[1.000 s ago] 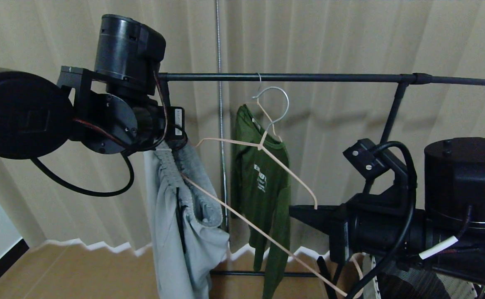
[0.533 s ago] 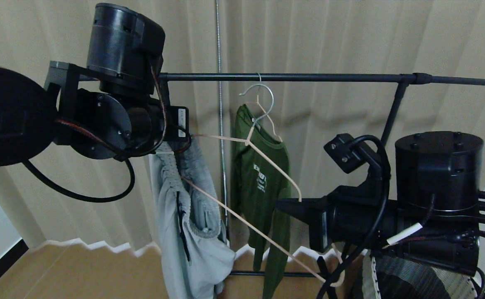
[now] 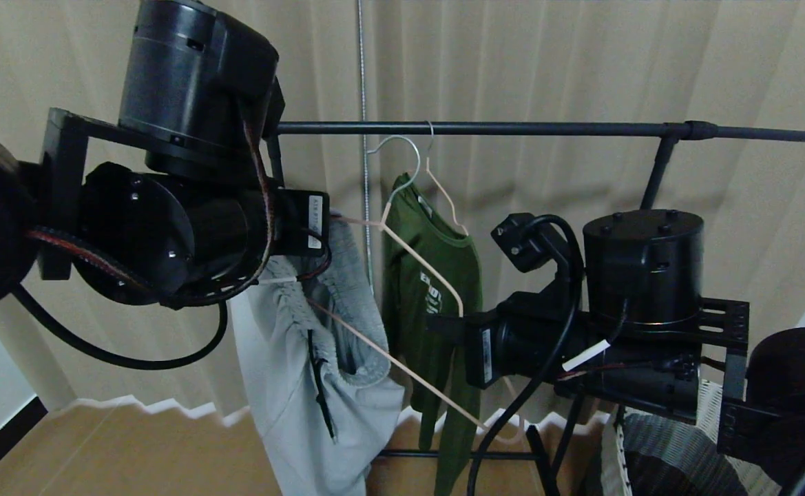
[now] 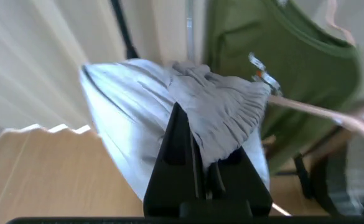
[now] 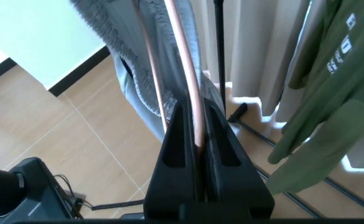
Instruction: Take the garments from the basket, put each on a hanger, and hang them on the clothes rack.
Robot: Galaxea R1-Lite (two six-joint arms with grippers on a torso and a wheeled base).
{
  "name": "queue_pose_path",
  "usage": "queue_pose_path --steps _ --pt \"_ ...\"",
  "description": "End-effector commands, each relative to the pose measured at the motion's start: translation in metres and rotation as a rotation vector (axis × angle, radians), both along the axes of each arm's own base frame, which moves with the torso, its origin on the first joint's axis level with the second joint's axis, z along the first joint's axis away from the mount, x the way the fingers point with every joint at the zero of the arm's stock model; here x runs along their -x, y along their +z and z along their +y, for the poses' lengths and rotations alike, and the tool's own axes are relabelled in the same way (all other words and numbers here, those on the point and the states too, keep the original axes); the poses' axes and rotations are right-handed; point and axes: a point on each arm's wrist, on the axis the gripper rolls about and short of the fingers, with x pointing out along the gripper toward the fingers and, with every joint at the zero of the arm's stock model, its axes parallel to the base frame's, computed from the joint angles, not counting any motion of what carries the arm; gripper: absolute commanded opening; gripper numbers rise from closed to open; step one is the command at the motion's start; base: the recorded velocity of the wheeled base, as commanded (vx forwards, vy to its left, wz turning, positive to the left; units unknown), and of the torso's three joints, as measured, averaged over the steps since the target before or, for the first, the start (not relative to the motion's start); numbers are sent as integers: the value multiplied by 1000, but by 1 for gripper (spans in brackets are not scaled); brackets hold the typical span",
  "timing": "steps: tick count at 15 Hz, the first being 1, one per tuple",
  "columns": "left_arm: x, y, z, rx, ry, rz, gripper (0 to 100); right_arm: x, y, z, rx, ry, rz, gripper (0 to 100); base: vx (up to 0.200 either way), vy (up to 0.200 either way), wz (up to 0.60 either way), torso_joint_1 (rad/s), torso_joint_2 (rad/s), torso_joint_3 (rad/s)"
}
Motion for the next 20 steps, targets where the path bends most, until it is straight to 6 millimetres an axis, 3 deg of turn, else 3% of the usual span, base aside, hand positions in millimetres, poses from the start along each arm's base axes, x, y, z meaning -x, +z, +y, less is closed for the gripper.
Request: queue_pose_path --steps 1,5,9,15,16,20 --pt "10 3 -2 6 -32 -5 0 -4 -4 3 8 -3 7 0 0 0 0 0 0 0" --pt "34 2 -5 56 -250 50 0 -3 -2 1 8 -2 -2 0 0 0 0 0 0 0" --pt "54 -1 11 105 -397 98 0 0 6 -6 -16 -9 -41 0 0 0 0 0 0 0" --pt "58 -5 14 94 -422 112 0 9 2 -14 -16 25 -198 0 0 0 0 0 0 0" --pt "58 -7 14 96 -439 123 100 9 3 -15 -19 24 -201 0 0 0 0 0 0 0" --pt "60 -12 15 114 -469 119 100 13 11 -18 -37 23 -220 0 0 0 0 0 0 0"
